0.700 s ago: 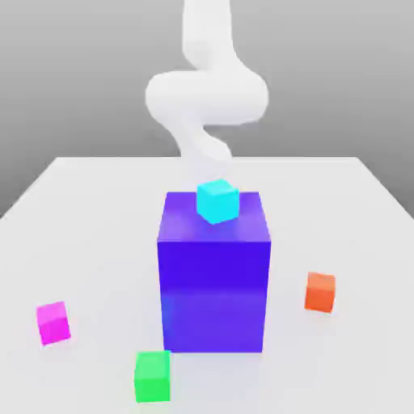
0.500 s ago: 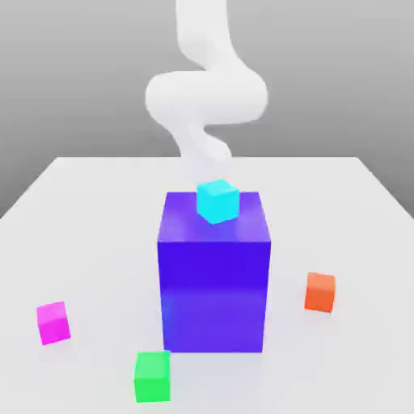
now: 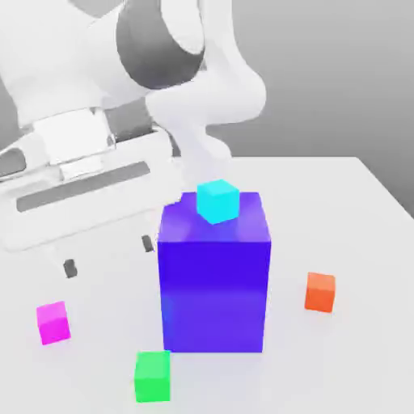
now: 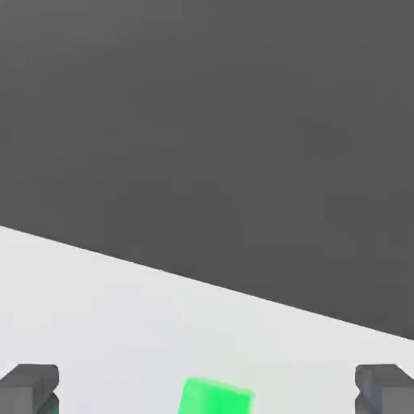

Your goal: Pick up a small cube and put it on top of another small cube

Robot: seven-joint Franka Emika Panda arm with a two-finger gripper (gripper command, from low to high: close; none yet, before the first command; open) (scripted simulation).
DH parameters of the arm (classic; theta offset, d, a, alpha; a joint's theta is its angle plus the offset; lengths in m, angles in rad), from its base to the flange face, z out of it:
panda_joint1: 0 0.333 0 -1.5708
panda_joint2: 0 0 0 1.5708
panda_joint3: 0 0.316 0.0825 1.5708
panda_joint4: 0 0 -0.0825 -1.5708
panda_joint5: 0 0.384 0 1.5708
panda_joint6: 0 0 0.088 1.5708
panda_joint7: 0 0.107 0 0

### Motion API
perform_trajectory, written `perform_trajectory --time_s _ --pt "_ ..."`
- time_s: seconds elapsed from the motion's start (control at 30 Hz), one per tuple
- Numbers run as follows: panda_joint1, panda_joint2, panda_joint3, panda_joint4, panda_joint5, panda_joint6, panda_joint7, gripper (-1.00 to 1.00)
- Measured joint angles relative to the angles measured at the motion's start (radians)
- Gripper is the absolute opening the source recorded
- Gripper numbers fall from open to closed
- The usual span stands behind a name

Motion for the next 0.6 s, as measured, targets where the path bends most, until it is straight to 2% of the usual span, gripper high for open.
perform_trajectory --time_s 0.13,0.23,0.33,0.47,0.6 --pt "-0.043 0.110 -0.017 -0.032 0.051 0.046 -0.151 0.00" --pt "-0.076 0.176 -0.026 -0.060 0.055 0.093 -0.239 0.00" --pt "-0.103 0.226 -0.050 -0.092 0.027 0.151 -0.305 0.00" --pt "-0.119 0.266 -0.122 -0.139 -0.075 0.239 -0.348 0.00" --pt "-0.196 0.352 -0.040 -0.123 0.019 0.304 -0.445 0.00"
